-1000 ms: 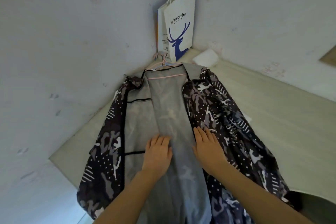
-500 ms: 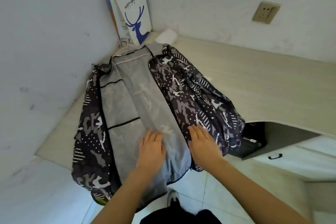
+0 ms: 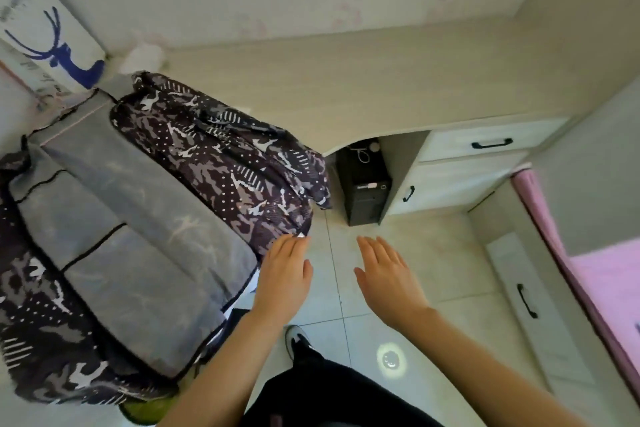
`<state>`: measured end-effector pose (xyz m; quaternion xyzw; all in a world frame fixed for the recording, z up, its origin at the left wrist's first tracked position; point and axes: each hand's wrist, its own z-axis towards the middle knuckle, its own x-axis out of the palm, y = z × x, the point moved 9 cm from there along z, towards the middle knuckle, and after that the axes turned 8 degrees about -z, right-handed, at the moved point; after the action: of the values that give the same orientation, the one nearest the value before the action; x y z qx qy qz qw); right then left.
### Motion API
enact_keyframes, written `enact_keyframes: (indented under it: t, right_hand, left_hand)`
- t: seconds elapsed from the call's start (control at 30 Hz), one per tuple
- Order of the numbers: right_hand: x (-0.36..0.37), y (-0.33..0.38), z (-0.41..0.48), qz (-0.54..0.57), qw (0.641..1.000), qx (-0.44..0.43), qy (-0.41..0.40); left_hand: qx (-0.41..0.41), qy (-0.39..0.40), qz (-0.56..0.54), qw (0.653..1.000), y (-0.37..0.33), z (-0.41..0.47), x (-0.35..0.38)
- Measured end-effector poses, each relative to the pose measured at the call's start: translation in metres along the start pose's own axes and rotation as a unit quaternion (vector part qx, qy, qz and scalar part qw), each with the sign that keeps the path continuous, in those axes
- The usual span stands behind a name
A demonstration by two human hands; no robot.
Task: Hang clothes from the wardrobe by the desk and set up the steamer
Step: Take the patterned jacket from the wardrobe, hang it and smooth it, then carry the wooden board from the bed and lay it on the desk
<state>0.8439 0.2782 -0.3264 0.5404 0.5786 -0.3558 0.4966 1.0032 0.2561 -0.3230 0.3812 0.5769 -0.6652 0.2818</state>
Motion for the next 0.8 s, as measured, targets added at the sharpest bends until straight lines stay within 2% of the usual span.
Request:
enact_keyframes:
  t: [0.17,0.33,0.57,0.8]
  right_hand:
    - [0.017,-0.088,-0.084,0.013,0.995,0.098,0.003]
    - [0.042,-0.172,-0.175,0.037,0.978,0.204,0.011]
    - [0.068,-0.267,-0.291,0.082,0.933,0.35,0.002]
    - [0.083,-0.33,-0.359,0.118,0.881,0.458,-0.012]
  left_hand:
    - [0.057,0.067,0.03,0.996,-0.087,-0.021,0.066]
    - [0.161,0.129,0.059,0.977,-0.183,-0.05,0.141]
    - [0.248,0.24,0.035,0.938,-0.309,-0.096,0.237]
    - [0.329,0.298,0.037,0.895,-0.394,-0.109,0.295]
